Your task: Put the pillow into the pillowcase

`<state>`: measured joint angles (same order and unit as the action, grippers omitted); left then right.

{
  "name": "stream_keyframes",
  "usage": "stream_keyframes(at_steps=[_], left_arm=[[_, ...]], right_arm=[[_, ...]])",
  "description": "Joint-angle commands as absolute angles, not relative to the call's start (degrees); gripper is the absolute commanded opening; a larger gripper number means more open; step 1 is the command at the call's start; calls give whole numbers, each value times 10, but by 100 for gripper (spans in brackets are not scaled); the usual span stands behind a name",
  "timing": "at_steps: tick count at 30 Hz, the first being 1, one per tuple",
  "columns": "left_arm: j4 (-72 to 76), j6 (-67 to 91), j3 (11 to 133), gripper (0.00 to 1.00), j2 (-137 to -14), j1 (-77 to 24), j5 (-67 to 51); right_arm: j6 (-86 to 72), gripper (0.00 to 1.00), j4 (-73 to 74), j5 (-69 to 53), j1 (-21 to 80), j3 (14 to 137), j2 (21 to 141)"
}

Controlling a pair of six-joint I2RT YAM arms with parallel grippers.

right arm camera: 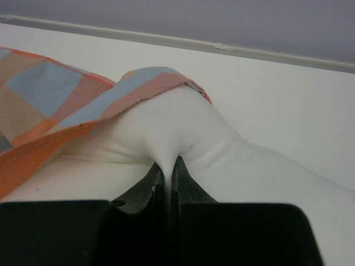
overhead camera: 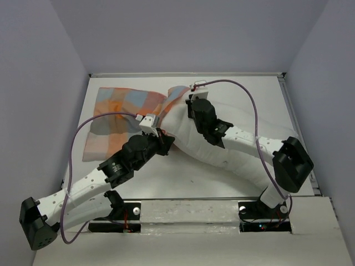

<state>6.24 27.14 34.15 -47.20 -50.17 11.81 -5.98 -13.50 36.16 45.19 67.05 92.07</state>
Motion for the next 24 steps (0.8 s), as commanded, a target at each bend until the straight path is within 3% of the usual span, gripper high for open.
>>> stream_keyframes(at_steps=[1, 5, 8, 10, 13, 14, 16, 20, 24], left_arm=[[38, 261, 425, 0, -411, -544, 97], [4, 293, 447, 0, -381, -544, 55], [22, 316, 429, 0, -446, -555, -29], [40, 325, 406, 3, -509, -590, -8], [16, 316, 417, 48, -540, -600, 28], [1, 311, 429, 72, -534, -599, 36], [-39, 294, 479, 82, -519, -599, 60], [-122, 269, 588, 83, -490, -598, 107], [-181, 251, 656, 71, -505, -578, 215]], right_arm=[[-16, 0, -308, 463, 454, 646, 940], [8, 0, -307, 441, 454, 644, 943], [-57, 0, -258, 329, 454, 641, 914], [-95, 0, -231, 242, 454, 626, 884], [-141, 0, -227, 139, 454, 579, 836], [-162, 0, -223, 128, 454, 565, 825], [-175, 0, -222, 95, 454, 538, 803], [-212, 0, -214, 53, 454, 498, 772], [-234, 0, -221, 49, 454, 467, 753]])
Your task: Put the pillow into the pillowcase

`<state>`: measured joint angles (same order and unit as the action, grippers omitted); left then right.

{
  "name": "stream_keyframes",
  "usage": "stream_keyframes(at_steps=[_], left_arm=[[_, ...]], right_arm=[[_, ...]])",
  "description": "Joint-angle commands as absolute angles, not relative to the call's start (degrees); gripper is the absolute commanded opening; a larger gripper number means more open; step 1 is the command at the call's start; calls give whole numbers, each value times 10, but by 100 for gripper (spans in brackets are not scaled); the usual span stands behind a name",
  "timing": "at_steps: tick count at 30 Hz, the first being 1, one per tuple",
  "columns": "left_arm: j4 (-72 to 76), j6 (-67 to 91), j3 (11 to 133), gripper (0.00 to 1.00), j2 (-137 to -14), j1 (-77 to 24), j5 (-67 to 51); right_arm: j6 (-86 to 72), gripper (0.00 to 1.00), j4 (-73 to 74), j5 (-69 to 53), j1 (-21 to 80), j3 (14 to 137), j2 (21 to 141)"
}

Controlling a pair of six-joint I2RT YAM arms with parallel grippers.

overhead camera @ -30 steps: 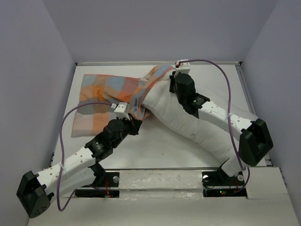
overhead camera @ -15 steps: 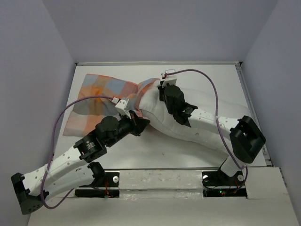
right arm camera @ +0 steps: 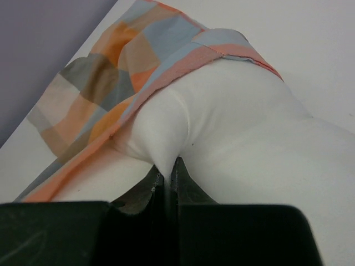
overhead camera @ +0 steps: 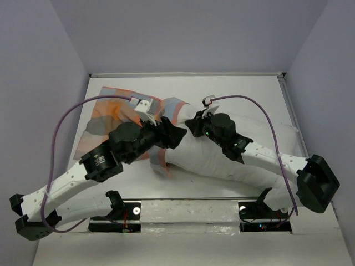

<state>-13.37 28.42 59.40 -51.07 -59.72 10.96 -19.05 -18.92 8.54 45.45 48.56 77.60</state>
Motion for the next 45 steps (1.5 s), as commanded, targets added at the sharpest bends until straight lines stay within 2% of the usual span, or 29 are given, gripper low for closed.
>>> stream_keyframes(at_steps=[1, 8, 14, 16, 19, 20, 22, 23, 27, 31, 38, 42, 45], left_arm=[[-190, 237, 661, 67, -531, -567, 233], [-166, 161, 650, 66, -678, -494, 255], [-114, 150, 621, 66, -713, -459, 185], [-105, 148, 615, 63, -720, -451, 170], [-112, 144, 618, 54, -735, -447, 186], [-112, 144, 619, 38, -743, -446, 207], [-102, 147, 615, 24, -742, -446, 223], [-92, 148, 611, 13, -733, -446, 219], [-7, 163, 599, 1, -701, -446, 164], [63, 199, 639, 0, -684, -454, 49], [144, 266, 700, 0, -698, -497, -59], [217, 336, 650, 0, -676, -559, -62], [227, 382, 600, 0, -627, -578, -9]], right_arm=[[-235, 0, -222, 49, 454, 464, 751], [-254, 0, -226, 39, 454, 443, 723], [-259, 0, -231, 38, 454, 430, 719], [-258, 0, -230, 40, 454, 429, 720], [-259, 0, -231, 42, 454, 425, 715], [-259, 0, -232, 41, 454, 425, 714], [-259, 0, -232, 40, 454, 421, 711], [-260, 0, -232, 40, 454, 419, 710], [-258, 0, -239, 18, 454, 415, 717], [-266, 0, -265, -50, 470, 428, 745], [-315, 0, -391, -98, 501, 417, 773], [-325, 0, -458, -13, 501, 410, 781], [-333, 0, -495, 40, 475, 402, 770]])
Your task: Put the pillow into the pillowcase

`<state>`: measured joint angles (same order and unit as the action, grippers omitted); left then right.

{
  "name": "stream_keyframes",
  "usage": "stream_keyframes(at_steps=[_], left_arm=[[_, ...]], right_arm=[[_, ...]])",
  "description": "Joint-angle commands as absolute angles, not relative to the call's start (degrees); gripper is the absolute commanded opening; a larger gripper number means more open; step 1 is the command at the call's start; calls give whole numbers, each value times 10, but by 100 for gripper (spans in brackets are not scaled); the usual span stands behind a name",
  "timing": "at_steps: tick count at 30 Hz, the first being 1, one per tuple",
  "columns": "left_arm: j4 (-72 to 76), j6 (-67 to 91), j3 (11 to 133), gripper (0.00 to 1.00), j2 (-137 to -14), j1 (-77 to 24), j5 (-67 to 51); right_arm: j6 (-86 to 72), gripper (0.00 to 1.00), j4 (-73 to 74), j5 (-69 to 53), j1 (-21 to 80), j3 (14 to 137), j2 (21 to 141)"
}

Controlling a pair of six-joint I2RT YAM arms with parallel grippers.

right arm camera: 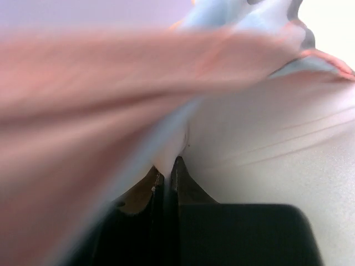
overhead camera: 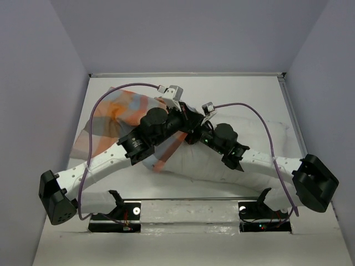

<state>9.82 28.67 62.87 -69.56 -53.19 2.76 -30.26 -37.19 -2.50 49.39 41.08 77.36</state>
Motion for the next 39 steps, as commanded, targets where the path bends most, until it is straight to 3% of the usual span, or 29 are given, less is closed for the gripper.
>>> stream_keyframes(at_steps=[1, 6, 9, 10, 11, 13, 15, 16, 21, 25, 34, 37, 39], left_arm=[[249, 416, 558, 0, -602, -584, 15], [308, 467, 514, 0, -633, -593, 26], [307, 466, 526, 3, -695, -597, 38], [306, 461, 522, 11, -708, -597, 51], [306, 447, 520, 37, -709, -597, 58], [258, 424, 520, 63, -700, -597, 116], [217, 372, 514, 77, -658, -599, 148], [190, 361, 507, 79, -640, -602, 201], [46, 380, 424, 71, -492, -608, 358], [31, 417, 330, 62, -442, -610, 353], [87, 332, 316, 71, -520, -617, 365], [93, 309, 343, 71, -542, -617, 398], [95, 293, 368, 63, -565, -617, 432]], right_arm=[[-355, 0, -511, 40, 463, 386, 760], [-460, 0, -675, 8, 403, 331, 774], [-468, 0, -634, 32, 391, 342, 801], [-474, 0, -628, 34, 369, 338, 802], [-483, 0, -630, 26, 353, 322, 803], [-519, 0, -606, 4, 317, 322, 804], [-499, 0, -524, -33, 296, 350, 802], [-487, 0, -494, -29, 291, 362, 799], [-435, 0, -367, -17, 286, 414, 787], [-419, 0, -338, -18, 286, 429, 784], [-423, 0, -330, -34, 280, 424, 780], [-425, 0, -330, -44, 280, 423, 787], [-427, 0, -332, -54, 280, 419, 789]])
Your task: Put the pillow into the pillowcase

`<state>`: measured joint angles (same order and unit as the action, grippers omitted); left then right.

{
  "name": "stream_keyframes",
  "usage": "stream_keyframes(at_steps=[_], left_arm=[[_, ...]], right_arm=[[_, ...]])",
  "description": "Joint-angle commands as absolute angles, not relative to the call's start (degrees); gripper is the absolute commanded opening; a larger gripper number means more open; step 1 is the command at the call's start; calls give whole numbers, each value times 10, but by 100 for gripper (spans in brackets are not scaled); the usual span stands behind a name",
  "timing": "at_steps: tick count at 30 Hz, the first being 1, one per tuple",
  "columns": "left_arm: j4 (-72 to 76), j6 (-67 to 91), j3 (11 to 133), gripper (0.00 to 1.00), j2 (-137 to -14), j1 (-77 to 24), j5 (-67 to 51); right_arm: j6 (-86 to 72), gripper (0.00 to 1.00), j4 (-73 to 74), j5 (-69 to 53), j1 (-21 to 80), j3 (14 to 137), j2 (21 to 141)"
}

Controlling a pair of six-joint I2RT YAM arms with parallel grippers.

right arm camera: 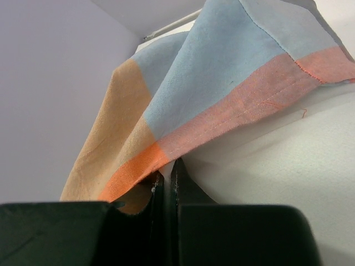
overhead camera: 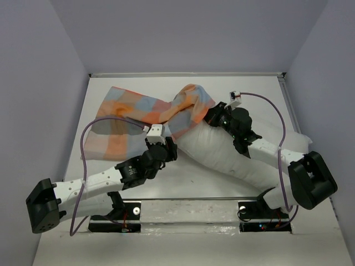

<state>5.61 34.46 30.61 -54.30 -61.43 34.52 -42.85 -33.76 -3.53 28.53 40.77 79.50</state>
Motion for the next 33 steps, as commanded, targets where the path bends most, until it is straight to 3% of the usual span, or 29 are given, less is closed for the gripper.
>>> stream_keyframes(at_steps=[1, 3, 5, 6, 7, 13, 17, 24, 28, 33], left_arm=[[98, 285, 375, 60, -571, -617, 439], [113, 257, 389, 48, -587, -617, 444], [113, 242, 420, 26, -595, -618, 439], [107, 236, 430, 6, -598, -617, 432], [101, 231, 451, 0, -594, -620, 412], [-45, 219, 561, 0, -570, -649, 339], [-120, 234, 628, 0, -535, -650, 224], [-301, 250, 679, 0, -548, -650, 236], [-359, 249, 712, 0, -553, -643, 288], [-317, 232, 687, 0, -561, -632, 223]], right_arm=[[-426, 0, -334, -57, 280, 417, 791], [-426, 0, -334, -58, 280, 414, 790], [-422, 0, -332, -55, 280, 411, 788], [-421, 0, -325, -42, 280, 411, 785], [-417, 0, -321, -33, 280, 414, 781], [-353, 0, -226, 130, 288, 470, 752], [-298, 0, -202, 256, 329, 507, 727], [-180, 0, -228, 505, 438, 553, 723], [-128, 0, -258, 543, 438, 539, 691], [-82, 0, -260, 521, 438, 559, 672]])
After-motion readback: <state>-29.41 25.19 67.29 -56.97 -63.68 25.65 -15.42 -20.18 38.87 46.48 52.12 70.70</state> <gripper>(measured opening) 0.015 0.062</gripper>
